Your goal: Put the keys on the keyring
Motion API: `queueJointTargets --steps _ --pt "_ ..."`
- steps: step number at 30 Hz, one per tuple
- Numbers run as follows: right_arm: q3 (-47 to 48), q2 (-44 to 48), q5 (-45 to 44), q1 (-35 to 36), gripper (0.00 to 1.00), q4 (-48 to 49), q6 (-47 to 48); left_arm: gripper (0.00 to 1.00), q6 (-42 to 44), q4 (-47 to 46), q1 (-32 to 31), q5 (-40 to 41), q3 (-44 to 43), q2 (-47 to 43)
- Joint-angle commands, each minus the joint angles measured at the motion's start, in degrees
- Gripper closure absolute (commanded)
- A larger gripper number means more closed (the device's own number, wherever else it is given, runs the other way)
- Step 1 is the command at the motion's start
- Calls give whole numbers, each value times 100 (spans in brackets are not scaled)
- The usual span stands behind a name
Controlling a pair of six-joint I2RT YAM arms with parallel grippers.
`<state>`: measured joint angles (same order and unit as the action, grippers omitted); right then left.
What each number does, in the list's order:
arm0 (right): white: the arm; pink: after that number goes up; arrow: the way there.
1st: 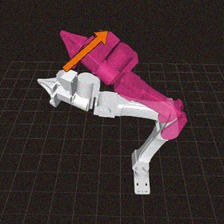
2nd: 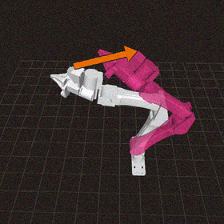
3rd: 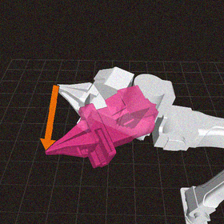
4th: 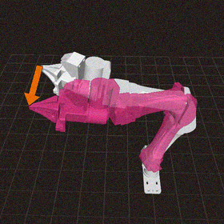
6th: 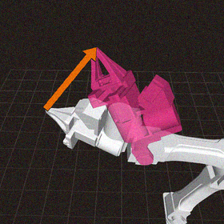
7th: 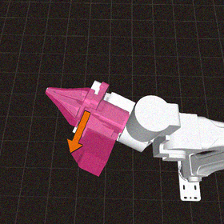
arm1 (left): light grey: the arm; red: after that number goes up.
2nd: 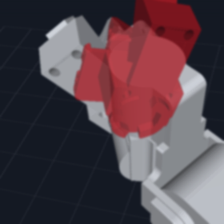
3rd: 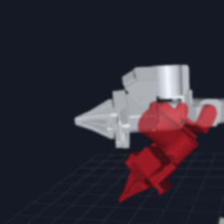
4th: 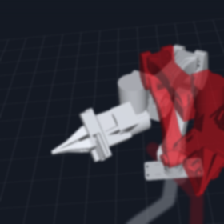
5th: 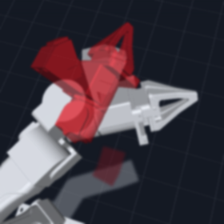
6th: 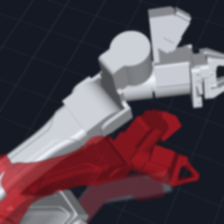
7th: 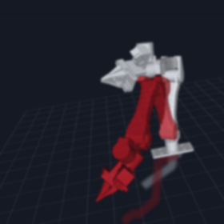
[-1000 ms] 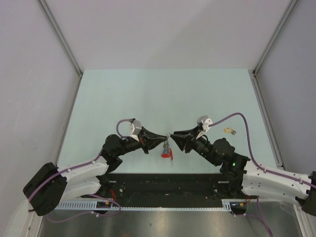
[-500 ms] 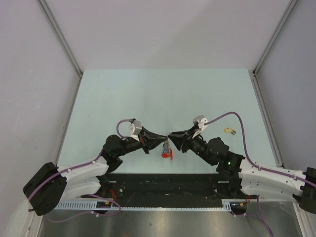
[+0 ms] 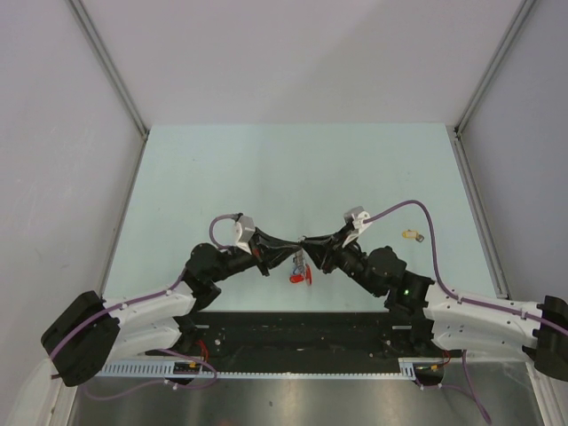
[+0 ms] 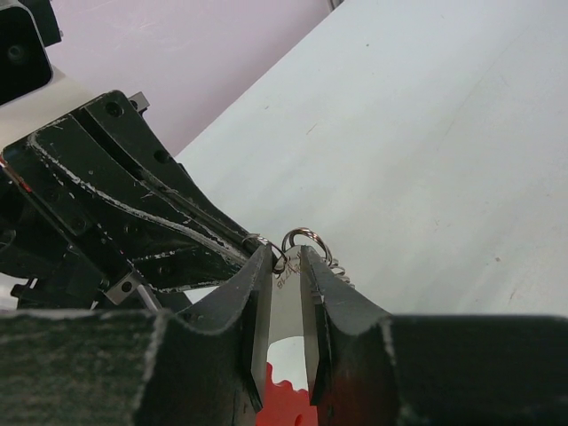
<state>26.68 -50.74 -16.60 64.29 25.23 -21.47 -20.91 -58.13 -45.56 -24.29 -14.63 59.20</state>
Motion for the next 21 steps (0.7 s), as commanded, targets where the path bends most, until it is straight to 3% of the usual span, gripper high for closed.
queueJointTargets --steps 1,6,10,21 --pt "-5 -102 -194 66 77 271 -181 100 166 -717 -146 144 -66 -49" --pt "-5 -190 -274 101 84 342 -252 100 262 -831 -208 206 -48 12" --pt "-13 -287 -352 110 100 386 -77 100 254 -858 -251 197 -13 65" --pt "83 3 94 -66 100 325 1355 77 333 413 -260 478 -13 -479"
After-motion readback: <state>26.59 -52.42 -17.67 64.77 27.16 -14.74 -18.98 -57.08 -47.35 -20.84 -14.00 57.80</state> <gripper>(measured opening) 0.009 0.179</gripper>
